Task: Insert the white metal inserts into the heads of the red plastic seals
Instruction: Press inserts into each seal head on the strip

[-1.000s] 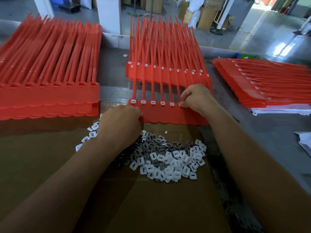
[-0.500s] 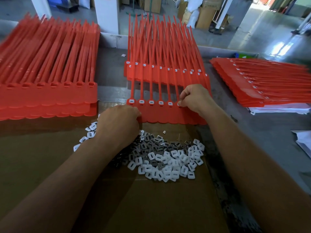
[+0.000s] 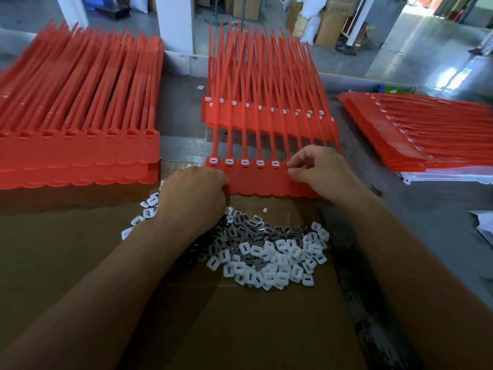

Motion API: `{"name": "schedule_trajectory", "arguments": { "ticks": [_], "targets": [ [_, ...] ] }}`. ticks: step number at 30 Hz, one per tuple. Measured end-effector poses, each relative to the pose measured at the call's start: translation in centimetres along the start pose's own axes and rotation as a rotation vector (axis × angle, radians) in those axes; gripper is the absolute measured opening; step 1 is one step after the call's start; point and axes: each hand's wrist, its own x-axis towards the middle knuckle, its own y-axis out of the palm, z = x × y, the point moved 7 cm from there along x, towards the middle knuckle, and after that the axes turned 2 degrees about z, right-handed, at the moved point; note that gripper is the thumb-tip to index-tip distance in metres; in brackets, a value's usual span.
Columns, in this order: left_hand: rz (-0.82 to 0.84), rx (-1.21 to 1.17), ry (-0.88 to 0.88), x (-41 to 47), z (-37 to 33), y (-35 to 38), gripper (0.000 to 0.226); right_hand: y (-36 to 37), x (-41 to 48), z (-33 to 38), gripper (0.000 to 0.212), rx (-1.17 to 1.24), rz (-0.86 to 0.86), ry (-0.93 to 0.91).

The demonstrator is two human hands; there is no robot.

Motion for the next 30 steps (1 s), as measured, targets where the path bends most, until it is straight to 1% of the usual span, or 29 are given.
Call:
{"name": "schedule_trajectory", "arguments": {
  "ticks": [3, 5, 7, 10, 12, 14, 21, 27, 30],
  "targets": [
    [0.007, 0.000, -0.002, 0.0, -0.1, -0.1, 0.034, 0.1, -1.4, 0.9, 0.017, 0.024, 0.040, -0.034],
    [0.006, 0.002, 0.000, 0.0, -0.1, -0.1, 0.034, 0.2, -2.4, 2.0, 0.016, 0.041, 0.102, -0.078],
    [0.006, 0.005, -0.001, -0.1, -0.1, -0.1, 0.033, 0.8, -3.6, 3.5, 0.015, 0.034, 0.243, -0.138],
    [0.005, 0.010, -0.001, 0.0, -0.2, -0.1, 0.033, 2.5, -5.8, 5.3, 0.013, 0.011, 0.513, -0.206],
    [0.001, 0.007, -0.003, 0.0, -0.1, -0.1, 0.033, 3.3, -6.9, 5.8, 0.013, -0.004, 0.619, -0.225],
    [-0.001, 0.003, -0.004, 0.0, -0.1, -0.1, 0.033, 3.7, -7.5, 6.2, 0.013, -0.019, 0.657, -0.239],
    [0.002, -0.004, -0.009, -0.1, -0.1, -0.1, 0.033, 4.5, -8.0, 6.5, 0.010, -0.082, 0.705, -0.241],
    [0.002, 0.000, -0.010, 0.0, -0.1, -0.1, 0.034, 5.2, -8.0, 6.3, 0.020, -0.171, 0.740, -0.231],
    [0.001, -0.004, -0.009, 0.0, -0.1, -0.1, 0.033, 5.3, -8.0, 6.4, 0.017, -0.169, 0.735, -0.231]
  ]
}}
